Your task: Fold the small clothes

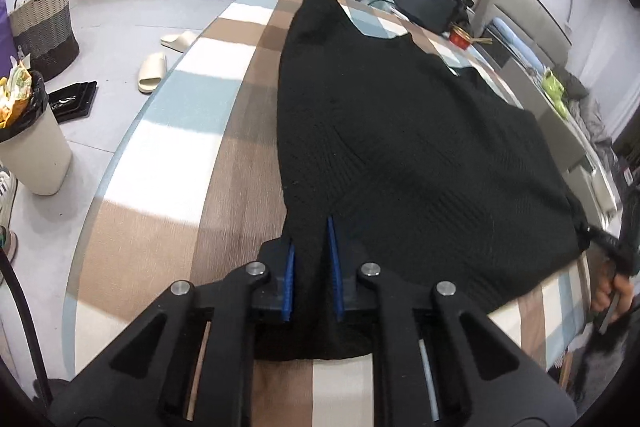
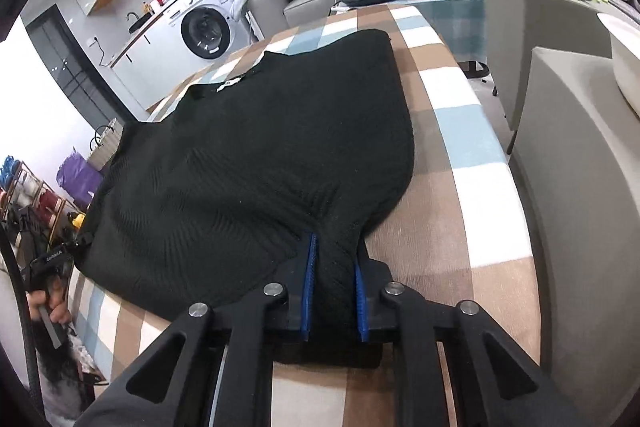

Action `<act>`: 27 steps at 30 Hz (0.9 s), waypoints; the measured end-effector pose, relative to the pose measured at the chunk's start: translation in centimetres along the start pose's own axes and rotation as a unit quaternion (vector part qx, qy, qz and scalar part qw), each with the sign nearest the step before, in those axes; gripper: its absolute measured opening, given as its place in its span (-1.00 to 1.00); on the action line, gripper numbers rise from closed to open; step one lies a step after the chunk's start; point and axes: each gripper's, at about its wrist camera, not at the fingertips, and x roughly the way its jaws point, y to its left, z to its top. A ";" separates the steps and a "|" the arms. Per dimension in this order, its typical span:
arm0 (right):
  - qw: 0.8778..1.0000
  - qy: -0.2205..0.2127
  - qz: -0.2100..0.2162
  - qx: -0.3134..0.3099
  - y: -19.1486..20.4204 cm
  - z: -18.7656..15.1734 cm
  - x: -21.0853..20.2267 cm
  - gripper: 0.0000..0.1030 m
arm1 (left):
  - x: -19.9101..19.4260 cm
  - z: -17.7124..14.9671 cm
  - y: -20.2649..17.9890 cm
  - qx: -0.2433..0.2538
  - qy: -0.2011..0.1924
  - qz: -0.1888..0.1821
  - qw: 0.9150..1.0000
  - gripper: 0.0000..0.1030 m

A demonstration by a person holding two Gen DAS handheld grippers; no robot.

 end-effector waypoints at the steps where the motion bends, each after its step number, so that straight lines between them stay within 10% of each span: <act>1: 1.000 0.001 0.001 -0.002 0.0 -0.2 -0.1 -0.69 | -0.2 -0.2 -0.1 0.004 0.001 0.002 1.000 -0.78; 11: 0.999 0.048 0.010 -0.012 -0.5 -2.5 -2.8 -0.49 | -4.2 -3.4 0.7 0.010 0.007 -0.003 1.000 -0.72; 19: 0.998 -0.053 0.007 0.043 -1.7 3.8 -4.1 0.27 | -5.3 2.9 1.6 -0.021 -0.056 0.020 0.998 0.40; 27: 0.996 -0.056 -0.010 0.070 -2.1 10.0 1.3 0.40 | 0.7 11.3 0.8 -0.003 -0.050 0.025 0.998 0.55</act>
